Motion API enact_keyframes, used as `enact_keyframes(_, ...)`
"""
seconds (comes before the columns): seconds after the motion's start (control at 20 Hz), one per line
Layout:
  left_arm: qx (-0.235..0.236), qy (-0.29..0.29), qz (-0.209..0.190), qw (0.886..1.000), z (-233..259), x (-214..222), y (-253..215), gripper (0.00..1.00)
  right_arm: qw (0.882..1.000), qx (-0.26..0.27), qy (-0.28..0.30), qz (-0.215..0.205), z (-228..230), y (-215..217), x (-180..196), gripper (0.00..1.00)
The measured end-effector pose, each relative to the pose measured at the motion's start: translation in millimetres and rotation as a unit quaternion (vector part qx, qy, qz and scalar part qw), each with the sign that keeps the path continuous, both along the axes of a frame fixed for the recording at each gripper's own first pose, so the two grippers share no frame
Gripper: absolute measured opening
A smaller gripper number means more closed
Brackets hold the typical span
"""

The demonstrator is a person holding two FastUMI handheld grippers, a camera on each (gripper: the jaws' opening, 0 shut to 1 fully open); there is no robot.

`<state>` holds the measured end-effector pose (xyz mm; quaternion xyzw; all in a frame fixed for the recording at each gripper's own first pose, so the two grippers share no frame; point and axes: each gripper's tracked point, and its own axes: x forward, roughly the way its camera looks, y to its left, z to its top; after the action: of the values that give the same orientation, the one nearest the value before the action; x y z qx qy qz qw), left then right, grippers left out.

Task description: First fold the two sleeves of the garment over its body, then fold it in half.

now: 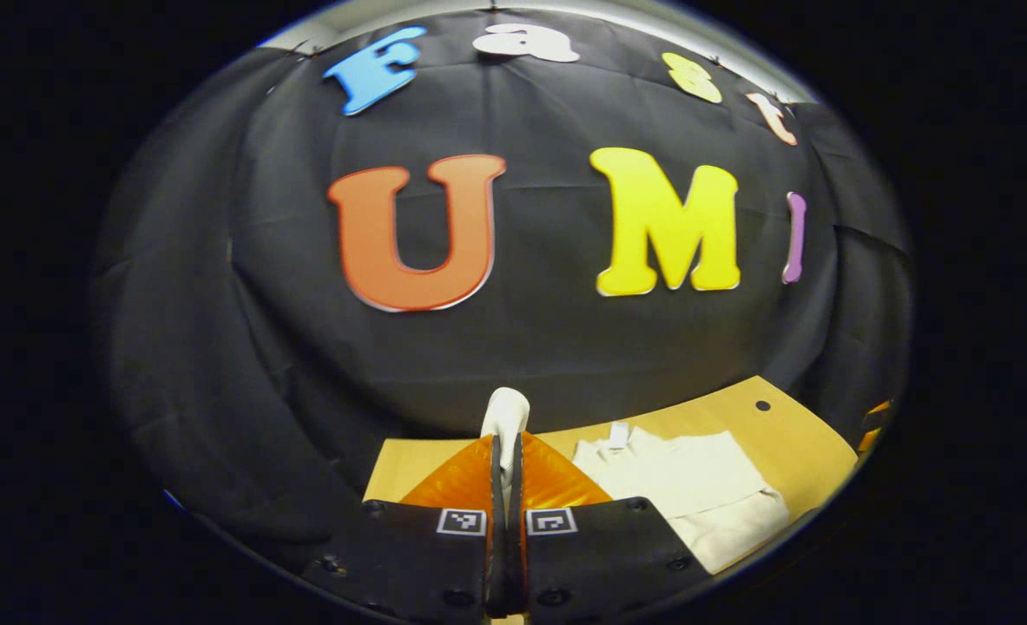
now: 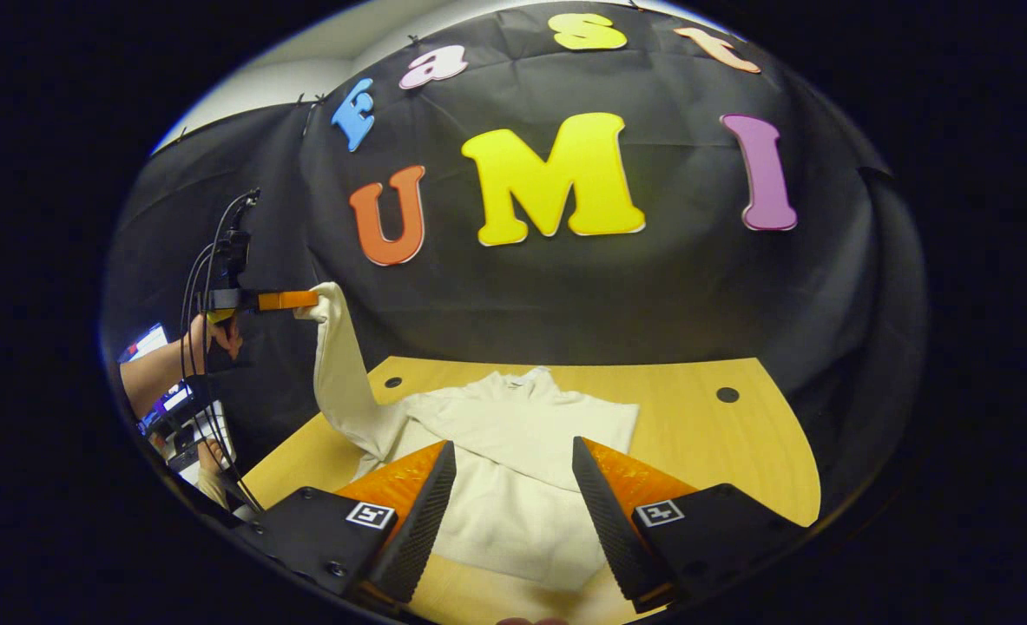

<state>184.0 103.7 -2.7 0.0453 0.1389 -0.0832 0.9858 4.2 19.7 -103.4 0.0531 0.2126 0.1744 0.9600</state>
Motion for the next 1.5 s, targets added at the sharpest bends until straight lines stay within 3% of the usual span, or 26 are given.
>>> enact_keyframes(0.2, 0.013, 0.015, -0.106, 0.994, -17, 20, -133, 0.03, 0.997, 0.006, 0.0, -0.071, -1, -64, -13, 0.84)
enact_keyframes(0.45, 0.01, 0.086, -0.186, 0.979, -117, 34, -251, 0.03, 0.989, 0.008, 0.018, -0.146, -10, -131, -45, 0.84)
enact_keyframes(0.65, 0.064, 0.16, -0.193, 0.966, -213, 36, -295, 0.03, 0.981, 0.0, 0.039, -0.192, -19, -175, -65, 0.85)
enact_keyframes(0.8, 0.075, 0.191, -0.193, 0.96, -244, 29, -315, 0.0, 0.976, -0.005, 0.053, -0.212, -24, -193, -73, 0.84)
enact_keyframes(0.9, 0.067, 0.182, -0.183, 0.964, -248, 30, -332, 0.08, 0.975, -0.009, 0.053, -0.215, -22, -197, -74, 0.84)
enact_keyframes(1.05, 0.034, 0.179, -0.204, 0.962, -238, 20, -348, 0.19, 0.976, -0.013, 0.053, -0.209, -23, -194, -67, 0.84)
enact_keyframes(1.1, 0.033, 0.178, -0.204, 0.962, -232, 15, -349, 0.4, 0.977, -0.012, 0.052, -0.206, -22, -192, -63, 0.85)
enact_keyframes(1.15, 0.024, 0.172, -0.206, 0.963, -225, 12, -352, 0.52, 0.978, -0.01, 0.049, -0.202, -21, -188, -56, 0.85)
enact_keyframes(1.2, 0.013, 0.167, -0.207, 0.964, -217, 7, -353, 0.77, 0.98, -0.008, 0.047, -0.196, -19, -183, -50, 0.85)
enact_keyframes(1.25, 0.004, 0.161, -0.206, 0.965, -209, 2, -350, 0.71, 0.981, -0.013, 0.041, -0.189, -18, -175, -45, 0.85)
enact_keyframes(1.4, -0.017, 0.134, -0.189, 0.973, -180, -14, -328, 0.9, 0.986, -0.031, 0.025, -0.162, -14, -153, -31, 0.85)
enact_keyframes(1.5, -0.03, 0.12, -0.168, 0.978, -159, -31, -303, 0.93, 0.988, -0.04, 0.021, -0.146, -15, -136, -17, 0.84)
